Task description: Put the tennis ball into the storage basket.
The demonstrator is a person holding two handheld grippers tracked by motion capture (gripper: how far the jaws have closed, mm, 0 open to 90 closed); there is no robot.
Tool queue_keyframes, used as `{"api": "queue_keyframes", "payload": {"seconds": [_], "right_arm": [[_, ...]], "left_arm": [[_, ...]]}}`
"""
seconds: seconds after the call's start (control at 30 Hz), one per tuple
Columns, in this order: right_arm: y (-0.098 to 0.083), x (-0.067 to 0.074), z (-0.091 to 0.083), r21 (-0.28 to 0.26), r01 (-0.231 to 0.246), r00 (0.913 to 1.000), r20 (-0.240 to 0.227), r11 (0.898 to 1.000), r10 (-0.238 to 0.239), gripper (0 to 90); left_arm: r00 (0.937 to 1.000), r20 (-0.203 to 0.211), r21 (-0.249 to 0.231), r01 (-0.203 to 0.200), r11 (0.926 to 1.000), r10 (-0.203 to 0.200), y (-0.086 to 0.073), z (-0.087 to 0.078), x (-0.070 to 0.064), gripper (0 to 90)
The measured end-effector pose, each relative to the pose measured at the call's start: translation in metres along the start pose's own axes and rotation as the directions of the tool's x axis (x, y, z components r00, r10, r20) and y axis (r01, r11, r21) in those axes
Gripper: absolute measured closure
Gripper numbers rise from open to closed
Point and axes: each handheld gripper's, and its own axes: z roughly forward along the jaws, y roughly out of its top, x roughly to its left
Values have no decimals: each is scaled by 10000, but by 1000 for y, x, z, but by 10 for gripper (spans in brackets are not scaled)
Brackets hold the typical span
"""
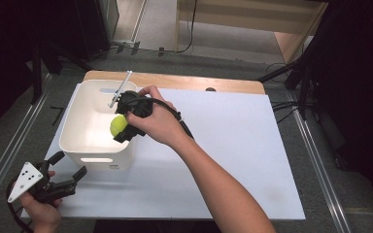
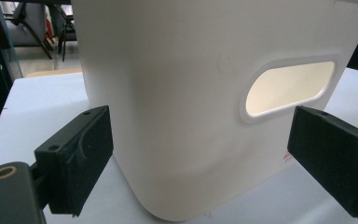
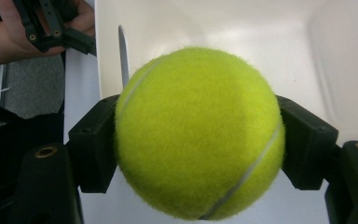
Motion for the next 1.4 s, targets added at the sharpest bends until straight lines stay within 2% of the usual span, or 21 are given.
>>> {"api": "queue_keyframes", "payload": {"seconds": [0.5,1.4], "right_arm": [[14,2,15,64,65,10000,-60,10000,-64,238],[8,-2,46,613,120,9999,115,9980,-127,238]], "left_arm": [[10000,23,-47,30,10000,-30,0,0,0,73],[10000,14,-87,80,9999,-80,0,0,1,73]]}}
